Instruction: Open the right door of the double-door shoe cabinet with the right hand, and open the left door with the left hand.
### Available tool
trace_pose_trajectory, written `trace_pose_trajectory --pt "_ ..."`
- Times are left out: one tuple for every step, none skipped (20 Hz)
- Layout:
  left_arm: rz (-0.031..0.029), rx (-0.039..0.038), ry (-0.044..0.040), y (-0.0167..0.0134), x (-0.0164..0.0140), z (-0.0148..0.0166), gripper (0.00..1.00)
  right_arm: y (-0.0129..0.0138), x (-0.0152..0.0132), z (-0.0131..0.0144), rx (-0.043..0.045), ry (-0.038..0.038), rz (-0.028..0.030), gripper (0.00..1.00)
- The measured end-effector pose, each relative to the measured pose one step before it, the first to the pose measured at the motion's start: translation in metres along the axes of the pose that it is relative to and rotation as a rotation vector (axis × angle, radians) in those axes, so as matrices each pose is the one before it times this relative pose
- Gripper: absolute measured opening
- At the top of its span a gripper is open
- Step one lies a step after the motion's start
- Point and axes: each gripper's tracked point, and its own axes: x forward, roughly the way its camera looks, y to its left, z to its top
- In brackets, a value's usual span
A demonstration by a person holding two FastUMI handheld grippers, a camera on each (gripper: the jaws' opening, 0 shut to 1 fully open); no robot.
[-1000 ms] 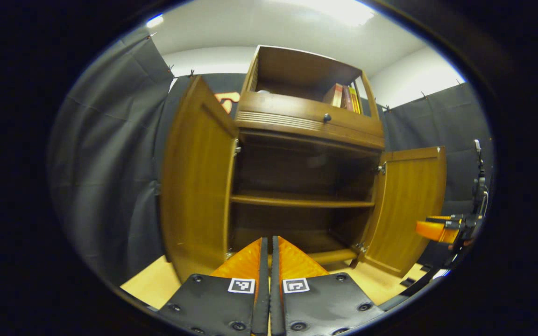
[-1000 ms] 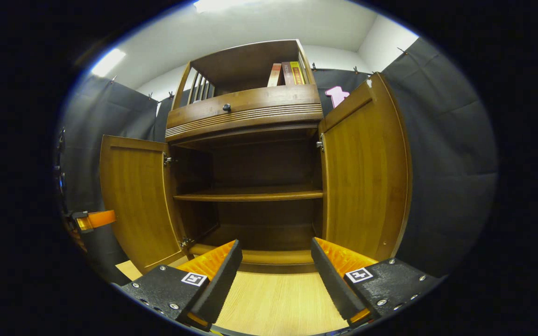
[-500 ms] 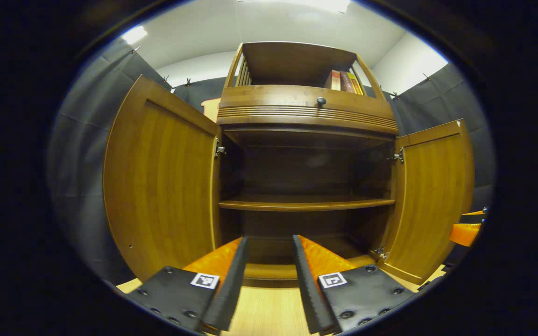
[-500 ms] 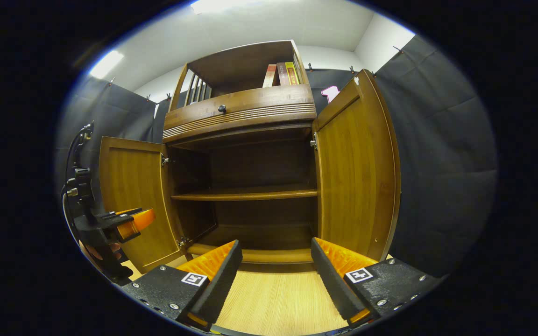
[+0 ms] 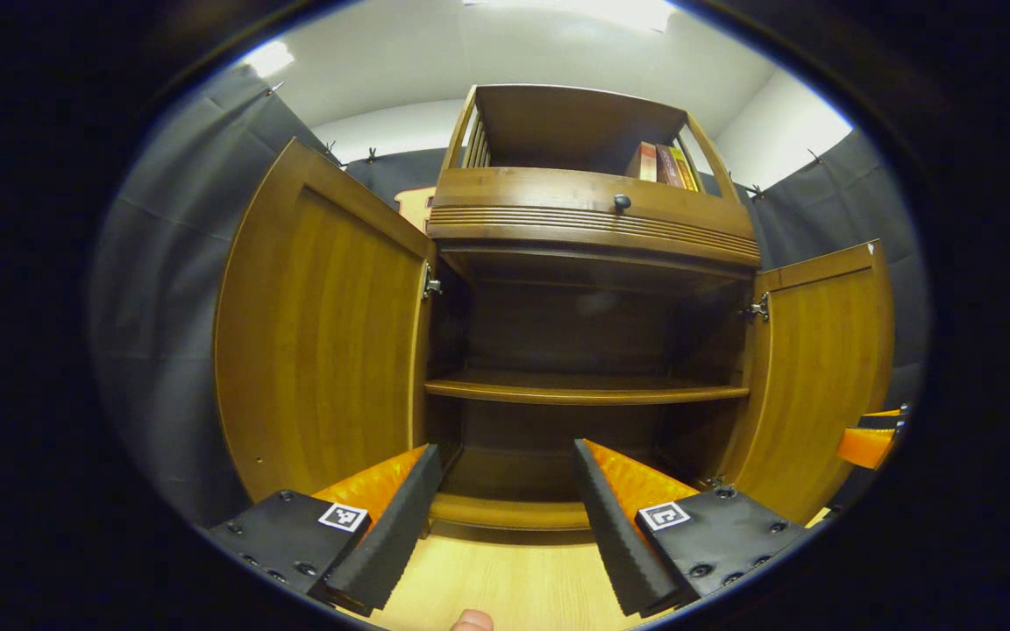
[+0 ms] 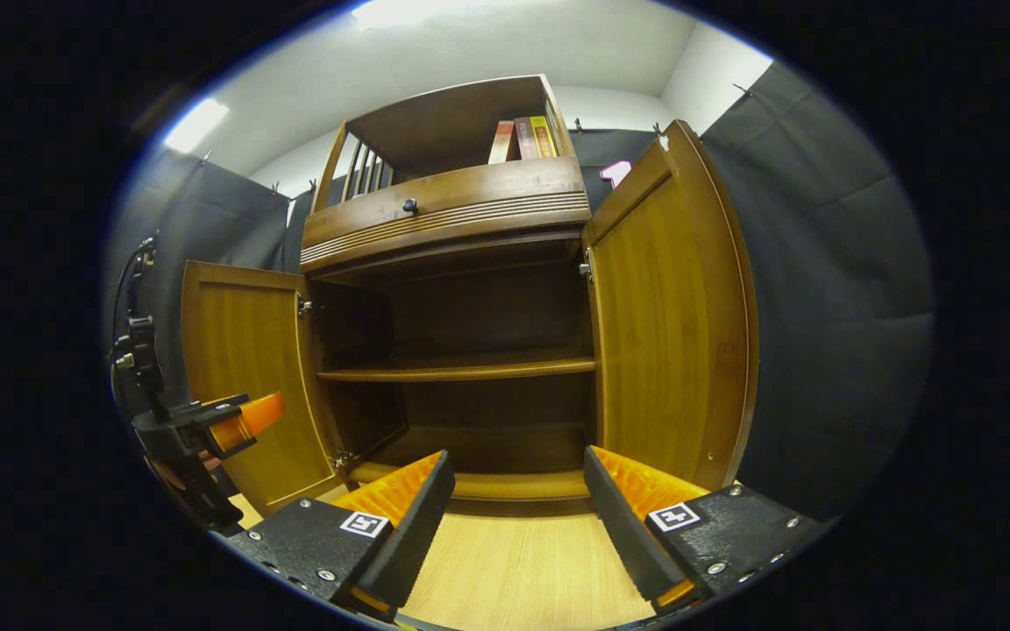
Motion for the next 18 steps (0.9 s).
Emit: trace_pose_trajectory --pt "0.00582 0.00791 -0.00026 0.0035 0.00041 0.00058 0.95 0.00055 -0.00009 0.00028 0.00734 0.00001 0.0035 0.92" --pt "0.00484 0.00198 0.0023 0.00176 -0.00053 -0.00024 0.95 0.00025 -0.00008 -0.00061 0.0038 0.00022 0.0002 0.92" --pt "0.00304 -0.00228 0.00303 0.00211 0.00046 -0.00011 0.95 -0.00069 0.00025 -0.00014 0.0014 -0.00006 -0.00273 0.92" --pt "0.00367 -0.0053 0.00032 0.00121 0.00033 0.00084 0.95 0.00014 -0.00059 0.00016 0.00024 -0.00239 -0.0009 0.92" --pt "0.00285 -0.00419 -0.00272 0.00084 -0.00078 0.00102 0.95 0.0006 -0.00062 0.00129 0.0001 -0.00277 -0.00175 0.92" --pt "0.00019 0.00029 -0.0032 -0.0003 -0.00047 0.00153 0.95 0.00044 -0.00073 0.00006 -0.00005 -0.0015 0.00019 0.92" --pt "-0.00024 0.00382 -0.00272 -0.00053 0.00031 0.00135 0.95 0.00082 -0.00075 -0.00059 -0.00111 0.00019 0.00074 0.92" --pt "-0.0023 0.00425 -0.00281 -0.00081 0.00038 0.00126 0.95 0.0 -0.00039 0.00037 -0.00236 0.00141 -0.00089 0.92" --pt "-0.00359 0.00441 -0.00137 -0.00146 0.00046 0.00022 0.95 0.00047 -0.00074 -0.00072 -0.00253 0.00153 -0.0004 0.92" --pt "-0.00342 0.00367 -0.00025 -0.00122 -0.0006 0.00089 0.95 0.00072 0.00017 -0.00026 -0.00076 0.00104 0.00055 0.92" --pt "-0.00295 0.00245 -0.00053 -0.00055 -0.00064 -0.00034 0.95 0.00062 -0.00065 -0.00057 0.00102 0.00053 0.00185 0.92" --pt "-0.00373 0.00055 0.00069 -0.00126 -0.00093 0.00008 0.95 0.00022 -0.00005 0.00023 0.00181 -0.00021 0.00053 0.92" --pt "-0.00216 0.00048 0.00096 -0.0003 -0.00072 -0.00071 0.95 -0.00004 -0.00118 -0.00054 0.00091 0.00137 0.00005 0.92" --pt "-0.00026 0.00162 0.00041 -0.00045 -0.00067 0.00021 0.95 -0.00001 -0.00003 -0.00099 -0.00054 0.00153 -0.00047 0.92" --pt "-0.00031 0.00153 0.00012 -0.00014 -0.00038 0.00001 0.95 -0.0004 0.00018 -0.00014 -0.00145 -0.00026 -0.00152 0.92" --pt "0.00116 0.00168 0.00081 0.00035 0.00016 0.00009 0.95 0.00013 -0.00069 0.00037 -0.00056 0.00021 -0.00021 0.92" --pt "0.00051 0.00152 -0.0006 0.0003 -0.00005 0.00026 0.95 0.00001 -0.00055 -0.00029 0.0005 -0.00081 0.00079 0.92" --pt "0.00106 0.00151 -0.00157 -0.00005 -0.0005 0.00093 0.95 -0.00028 0.00012 0.00094 0.00047 -0.00146 0.00015 0.92"
